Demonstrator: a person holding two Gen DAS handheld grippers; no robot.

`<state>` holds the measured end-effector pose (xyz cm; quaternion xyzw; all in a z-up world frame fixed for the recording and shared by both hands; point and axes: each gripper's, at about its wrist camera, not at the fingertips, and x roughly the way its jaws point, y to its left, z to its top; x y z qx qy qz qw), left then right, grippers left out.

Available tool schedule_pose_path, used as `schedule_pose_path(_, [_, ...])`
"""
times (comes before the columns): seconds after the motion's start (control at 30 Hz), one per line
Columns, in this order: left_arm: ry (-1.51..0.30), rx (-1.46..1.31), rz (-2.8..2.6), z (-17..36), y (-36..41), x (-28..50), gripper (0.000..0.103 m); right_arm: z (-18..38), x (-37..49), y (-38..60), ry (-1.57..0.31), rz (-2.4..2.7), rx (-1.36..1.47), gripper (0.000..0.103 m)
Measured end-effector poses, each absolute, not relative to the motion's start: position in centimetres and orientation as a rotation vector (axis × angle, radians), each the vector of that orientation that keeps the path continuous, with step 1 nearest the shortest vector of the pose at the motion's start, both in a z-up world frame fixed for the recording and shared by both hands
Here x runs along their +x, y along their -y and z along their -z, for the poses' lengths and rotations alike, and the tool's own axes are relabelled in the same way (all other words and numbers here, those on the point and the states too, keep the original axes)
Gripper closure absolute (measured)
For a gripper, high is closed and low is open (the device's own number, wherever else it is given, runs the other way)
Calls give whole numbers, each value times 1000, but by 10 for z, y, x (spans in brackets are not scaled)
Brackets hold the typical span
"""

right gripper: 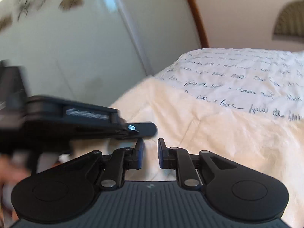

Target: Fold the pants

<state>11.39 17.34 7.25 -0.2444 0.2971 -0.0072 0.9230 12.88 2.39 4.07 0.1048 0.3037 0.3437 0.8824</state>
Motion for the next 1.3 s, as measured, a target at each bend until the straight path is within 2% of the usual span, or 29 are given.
schedule_pose_path(0.2, [-507, -391, 138, -126, -87, 90, 88, -71, 87, 59, -476, -686, 393, 88])
schedule_pose_path(0.33, [-482, -331, 228, -135, -14, 83, 84, -82, 65, 127, -399, -605, 491, 88])
schedule_pose_path(0.6, [-557, -241, 343, -103, 120, 94, 81, -55, 46, 243, -392, -400, 666, 88])
schedule_pose_path(0.97, [-681, -186, 437, -58, 227, 111, 80, -20, 32, 340, -426, -230, 779, 88])
schedule_pose_path(1.0, [-698, -186, 446, -53, 235, 113, 78, -18, 31, 345, -433, -214, 780, 88])
schedule_pose_path(1.1, [-748, -178, 469, -38, 249, 117, 59, -13, 27, 362, -473, -153, 784, 88])
schedule_pose_path(1.23, [-803, -239, 613, -42, 240, 104, 56, -7, 15, 379, -509, -87, 767, 87])
schedule_pose_path(1.3, [-765, -241, 655, -58, 225, 95, 45, -9, 0, 389, -500, -8, 706, 87])
